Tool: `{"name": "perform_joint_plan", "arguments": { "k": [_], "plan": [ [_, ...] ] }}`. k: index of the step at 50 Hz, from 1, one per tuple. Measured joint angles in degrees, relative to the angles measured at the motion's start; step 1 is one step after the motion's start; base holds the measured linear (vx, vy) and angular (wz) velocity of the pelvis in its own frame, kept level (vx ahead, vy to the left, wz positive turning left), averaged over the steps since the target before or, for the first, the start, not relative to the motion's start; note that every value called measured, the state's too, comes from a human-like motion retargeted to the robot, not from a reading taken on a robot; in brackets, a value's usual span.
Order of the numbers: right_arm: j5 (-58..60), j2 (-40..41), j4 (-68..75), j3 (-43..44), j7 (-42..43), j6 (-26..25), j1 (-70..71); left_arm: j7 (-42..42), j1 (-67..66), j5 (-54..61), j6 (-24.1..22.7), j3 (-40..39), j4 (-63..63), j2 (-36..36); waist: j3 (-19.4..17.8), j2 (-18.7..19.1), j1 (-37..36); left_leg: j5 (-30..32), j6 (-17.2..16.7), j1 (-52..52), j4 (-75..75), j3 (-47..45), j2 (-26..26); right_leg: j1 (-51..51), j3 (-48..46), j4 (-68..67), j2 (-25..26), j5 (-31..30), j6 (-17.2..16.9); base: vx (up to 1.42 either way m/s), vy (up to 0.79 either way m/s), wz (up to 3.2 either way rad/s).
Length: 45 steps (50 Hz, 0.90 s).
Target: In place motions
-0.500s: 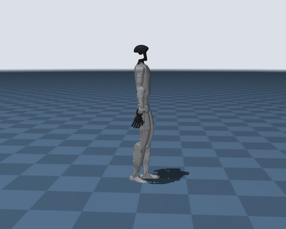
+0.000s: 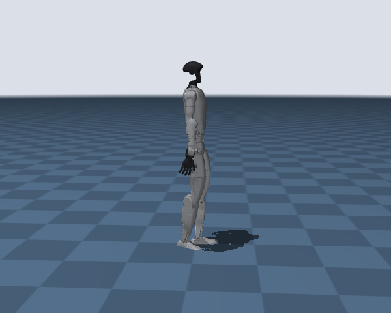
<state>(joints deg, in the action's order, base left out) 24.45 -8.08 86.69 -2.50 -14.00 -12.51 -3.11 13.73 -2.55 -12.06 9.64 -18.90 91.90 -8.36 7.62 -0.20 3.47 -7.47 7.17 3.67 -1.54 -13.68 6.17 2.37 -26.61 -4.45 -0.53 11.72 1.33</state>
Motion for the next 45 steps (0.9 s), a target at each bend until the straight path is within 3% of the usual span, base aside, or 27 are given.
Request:
{"name": "perform_joint_plan", "arguments": {
  "k": [45],
  "plan": [
    [-0.1, 0.3, -0.1, -1.2, -0.8, -0.8, 2.1, -0.6, 0.6, 0.9, -0.4, 0.9, 0.3, 0.6, 0.2, 1.4, 7.2, -2.8, -1.4, -2.8, -1.1, -9.9, -3.7, -4.7, 12.7, 0.8, 2.4, -4.9, 1.0, -0.05, -0.08, -0.24]
  ]
}}
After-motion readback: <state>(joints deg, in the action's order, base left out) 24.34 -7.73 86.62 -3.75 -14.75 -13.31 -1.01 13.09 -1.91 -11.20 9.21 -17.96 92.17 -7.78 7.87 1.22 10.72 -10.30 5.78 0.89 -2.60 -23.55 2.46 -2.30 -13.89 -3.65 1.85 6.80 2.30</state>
